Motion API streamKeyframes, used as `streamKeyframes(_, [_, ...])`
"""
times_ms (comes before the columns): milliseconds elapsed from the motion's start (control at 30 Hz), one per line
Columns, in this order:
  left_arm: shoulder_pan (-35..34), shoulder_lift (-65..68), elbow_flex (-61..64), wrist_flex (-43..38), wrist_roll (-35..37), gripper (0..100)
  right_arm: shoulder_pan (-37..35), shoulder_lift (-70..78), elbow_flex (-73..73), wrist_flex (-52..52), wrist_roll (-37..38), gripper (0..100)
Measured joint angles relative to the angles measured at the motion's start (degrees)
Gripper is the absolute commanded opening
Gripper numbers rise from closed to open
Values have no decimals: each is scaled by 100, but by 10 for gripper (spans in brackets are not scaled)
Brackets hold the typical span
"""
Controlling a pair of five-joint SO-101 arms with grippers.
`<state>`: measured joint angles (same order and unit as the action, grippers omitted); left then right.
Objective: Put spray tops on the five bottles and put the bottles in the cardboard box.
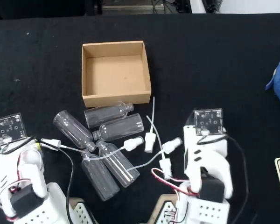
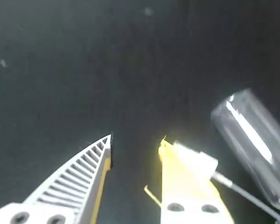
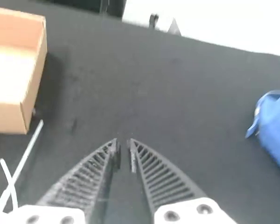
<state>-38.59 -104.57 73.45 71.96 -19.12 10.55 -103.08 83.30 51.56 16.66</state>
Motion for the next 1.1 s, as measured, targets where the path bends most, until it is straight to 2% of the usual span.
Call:
streamKeyframes(133, [0, 492, -563, -18, -9, 34, -62, 0, -1108, 703, 35, 15])
streamKeyframes(267, [0, 1776, -1204, -62, -18, 34, -659, 0, -1600, 985, 44, 15])
streamKeyframes(367, [281, 2971, -1820, -79, -9, 34, -1152, 0, -1600, 993, 44, 15])
streamKeyframes(467, [765, 4176, -2453, -88, -9, 34, -1389, 0, -1266, 510, 35, 15])
streamKeyframes(700, [1820, 6637, -3930, -88, -9, 35, -1442, 756, 185, -985, -141, 15])
streamKeyframes(967, [1952, 9503, -5574, -88, -9, 218, -1459, 818, 809, -1257, -158, 15])
streamKeyframes(1100, [2031, 10585, -6163, -88, -9, 224, -1459, 607, 1002, -1257, -158, 15])
